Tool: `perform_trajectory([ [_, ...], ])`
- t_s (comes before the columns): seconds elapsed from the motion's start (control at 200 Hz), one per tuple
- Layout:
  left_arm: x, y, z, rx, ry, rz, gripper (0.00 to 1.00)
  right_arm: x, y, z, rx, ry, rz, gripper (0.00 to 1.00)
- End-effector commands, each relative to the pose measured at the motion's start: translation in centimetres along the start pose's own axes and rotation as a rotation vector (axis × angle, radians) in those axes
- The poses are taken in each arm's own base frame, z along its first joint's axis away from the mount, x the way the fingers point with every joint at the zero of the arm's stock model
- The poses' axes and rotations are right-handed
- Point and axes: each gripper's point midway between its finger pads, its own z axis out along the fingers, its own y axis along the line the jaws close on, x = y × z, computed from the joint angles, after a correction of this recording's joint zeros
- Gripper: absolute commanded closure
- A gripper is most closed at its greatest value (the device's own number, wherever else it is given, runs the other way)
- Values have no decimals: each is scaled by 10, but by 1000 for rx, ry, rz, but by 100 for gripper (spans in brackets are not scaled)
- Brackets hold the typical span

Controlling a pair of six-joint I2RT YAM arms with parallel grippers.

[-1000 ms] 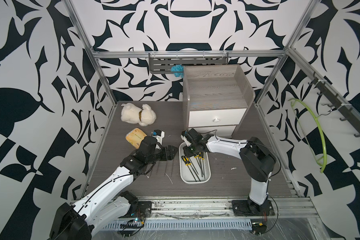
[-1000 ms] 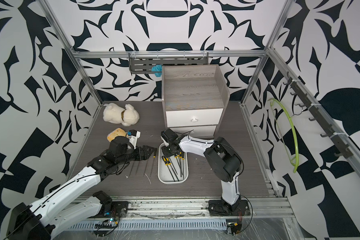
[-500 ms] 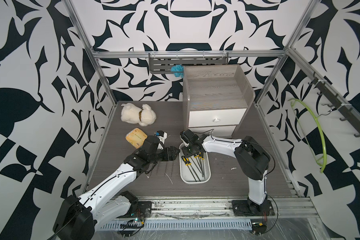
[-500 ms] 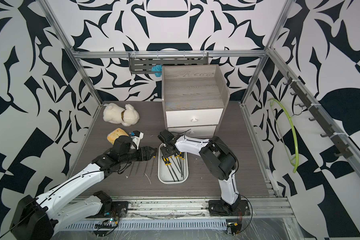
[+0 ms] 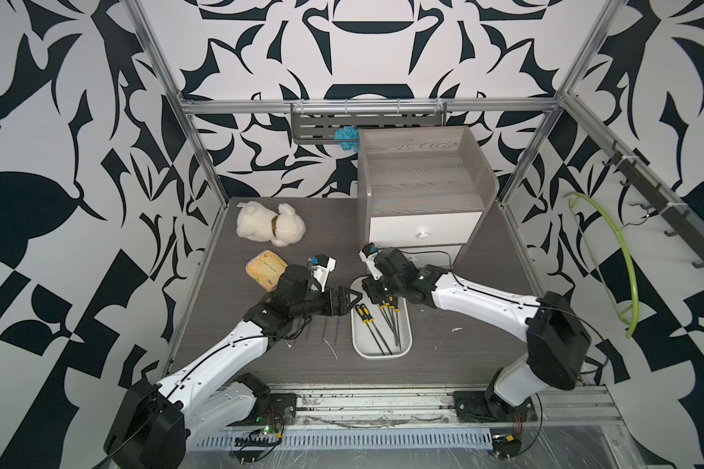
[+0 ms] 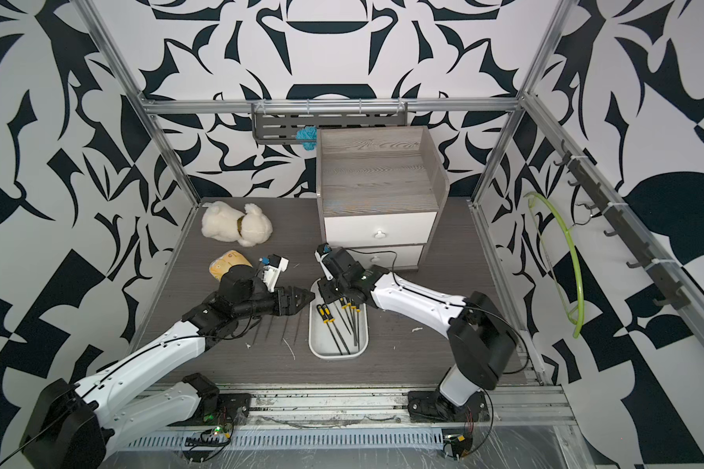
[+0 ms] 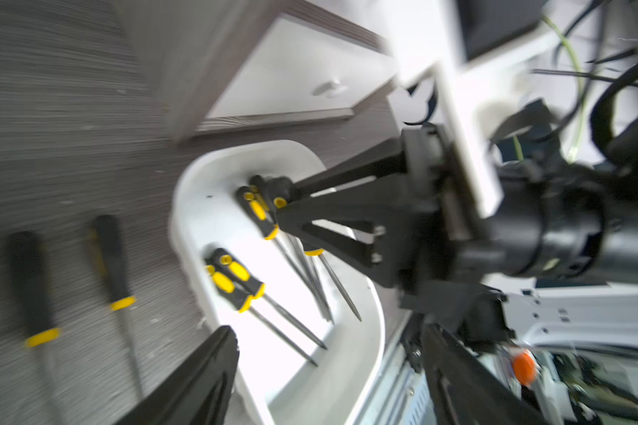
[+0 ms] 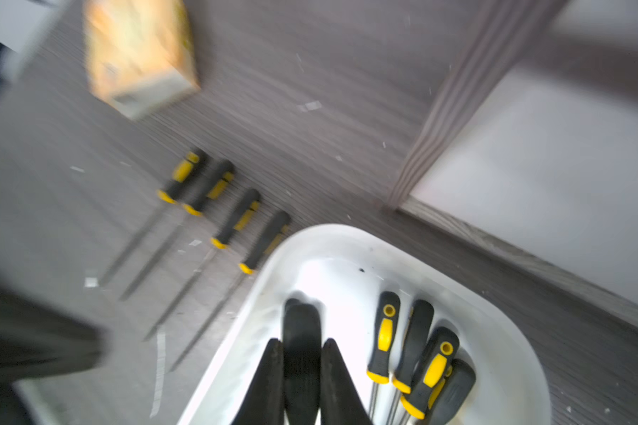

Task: Take the file tool out of the storage box
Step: Pick up the file tool from the storage box.

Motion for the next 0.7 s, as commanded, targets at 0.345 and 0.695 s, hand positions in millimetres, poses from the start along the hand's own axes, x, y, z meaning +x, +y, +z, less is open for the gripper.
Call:
perform_trajectory([
  [0.345,19,-64,30,327,81,110,16,-57,14,-93,-489,-352,245,100],
  [0.695,33,-67,49,300,125,155,20,-72,20,-112,-604,-459,297,100],
])
